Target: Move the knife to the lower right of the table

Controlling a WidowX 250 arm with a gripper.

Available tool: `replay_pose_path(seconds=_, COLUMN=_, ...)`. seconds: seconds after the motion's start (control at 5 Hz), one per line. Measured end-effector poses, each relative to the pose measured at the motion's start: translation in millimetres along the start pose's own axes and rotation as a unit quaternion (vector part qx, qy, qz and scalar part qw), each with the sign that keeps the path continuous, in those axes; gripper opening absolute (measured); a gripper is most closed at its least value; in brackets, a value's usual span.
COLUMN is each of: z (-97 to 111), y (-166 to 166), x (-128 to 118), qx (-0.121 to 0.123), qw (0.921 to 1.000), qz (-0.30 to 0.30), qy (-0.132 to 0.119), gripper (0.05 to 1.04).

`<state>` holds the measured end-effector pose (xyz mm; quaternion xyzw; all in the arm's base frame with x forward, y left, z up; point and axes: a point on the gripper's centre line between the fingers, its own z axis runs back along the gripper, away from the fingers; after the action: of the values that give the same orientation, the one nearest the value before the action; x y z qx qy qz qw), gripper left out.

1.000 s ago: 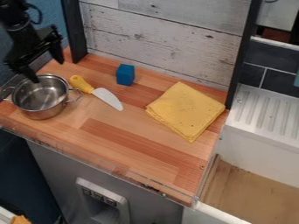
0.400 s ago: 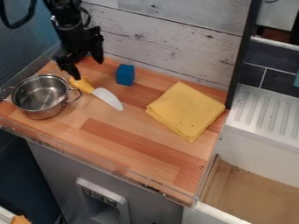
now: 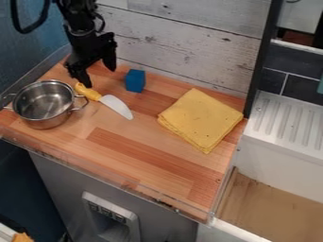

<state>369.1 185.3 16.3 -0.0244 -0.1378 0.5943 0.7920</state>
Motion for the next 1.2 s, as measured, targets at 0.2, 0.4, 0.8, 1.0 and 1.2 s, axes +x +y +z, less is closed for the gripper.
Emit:
replay_pose_path(seconds=0.2, z=-4.0, y=6.6, x=-3.6, qx=0.007, qw=1.0000, qz=-0.003, qy=0.001, gripper=1.001)
replay_pose_path(seconds=0.4, z=-9.8, y=14.9, x=-9.7, qx=0.016, qw=0.9998, qz=-0.010, qy=0.003, gripper=1.001)
replay_pose_path(seconds=0.8, z=-22.5, y=27.1, x=-10.3, qx=0.046, qw=0.9988, qz=-0.019, qy=-0.004, gripper=0.953)
replay_pose_path(seconds=1.0, z=-25.0, y=25.5, x=-5.8, qx=0.048, qw=0.9987, qz=-0.019, qy=-0.007, gripper=0.665)
replay_pose_path(seconds=1.2, z=-23.4, y=25.2, x=-2.9, qx=0.046, qw=0.9989, qz=-0.010, qy=-0.008, gripper=0.429)
